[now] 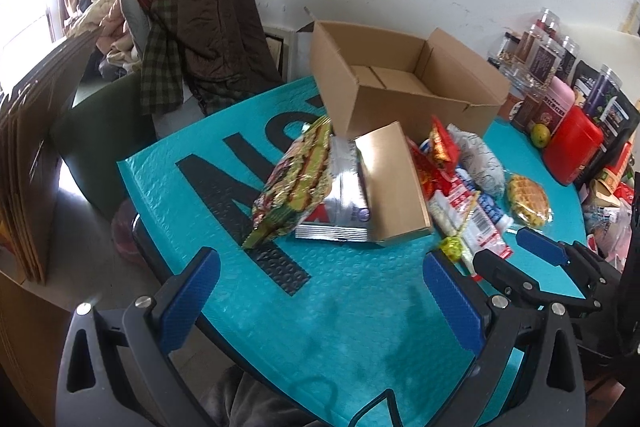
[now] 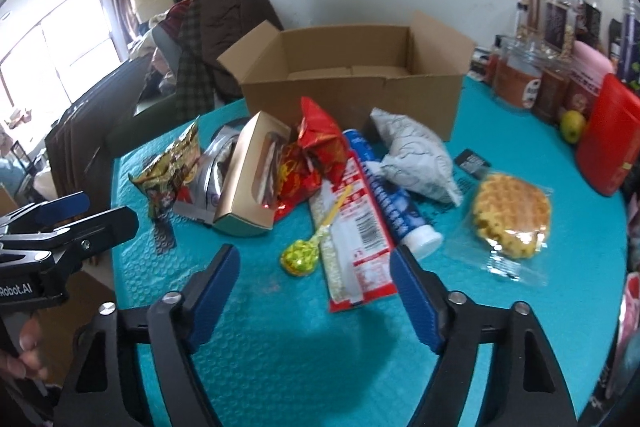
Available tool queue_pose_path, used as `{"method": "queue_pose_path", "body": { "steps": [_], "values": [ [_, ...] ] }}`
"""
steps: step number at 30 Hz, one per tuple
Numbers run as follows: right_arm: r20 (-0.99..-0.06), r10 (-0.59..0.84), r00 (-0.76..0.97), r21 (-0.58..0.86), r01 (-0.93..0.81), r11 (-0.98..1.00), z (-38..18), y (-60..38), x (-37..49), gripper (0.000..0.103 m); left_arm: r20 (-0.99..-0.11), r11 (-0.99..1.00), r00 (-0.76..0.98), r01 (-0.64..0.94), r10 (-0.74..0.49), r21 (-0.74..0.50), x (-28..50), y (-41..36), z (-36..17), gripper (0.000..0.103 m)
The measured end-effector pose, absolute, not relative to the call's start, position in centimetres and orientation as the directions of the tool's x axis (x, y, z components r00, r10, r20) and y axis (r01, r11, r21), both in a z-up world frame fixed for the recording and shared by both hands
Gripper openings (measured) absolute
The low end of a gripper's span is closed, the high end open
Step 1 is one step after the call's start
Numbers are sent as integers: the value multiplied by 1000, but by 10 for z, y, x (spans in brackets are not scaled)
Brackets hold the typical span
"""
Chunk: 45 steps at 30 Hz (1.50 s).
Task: Organize snacks
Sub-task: 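Grasp the green-gold wafer bag with the left tool while the right tool grasps the yellow lollipop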
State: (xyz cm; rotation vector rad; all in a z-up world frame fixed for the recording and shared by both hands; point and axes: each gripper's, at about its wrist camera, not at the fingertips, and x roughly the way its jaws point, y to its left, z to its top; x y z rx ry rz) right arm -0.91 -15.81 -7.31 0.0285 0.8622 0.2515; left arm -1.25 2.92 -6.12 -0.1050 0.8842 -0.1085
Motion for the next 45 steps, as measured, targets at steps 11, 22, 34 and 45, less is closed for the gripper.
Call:
{"method": "queue_pose_path", "body": {
  "steps": [11, 22, 34, 45],
  "values": [
    [-809, 250, 533, 136, -243, 960, -106, -140, 15, 46, -773, 985, 616, 39, -154, -165, 14, 48, -76, 103],
    [-821, 247, 515, 132, -250, 959, -113, -134, 23, 26, -771, 974, 600, 71, -213, -214, 48, 51, -91, 100],
    [-823, 243, 513, 134, -241, 961, -112, -139, 27, 26, -758, 981, 624, 96, -191, -168, 51, 48, -92, 34],
    [-787, 257, 561, 147, -234, 961, -97, -148, 4, 26, -764, 980, 614, 90, -197, -179, 14, 53, -82, 31]
  ]
}}
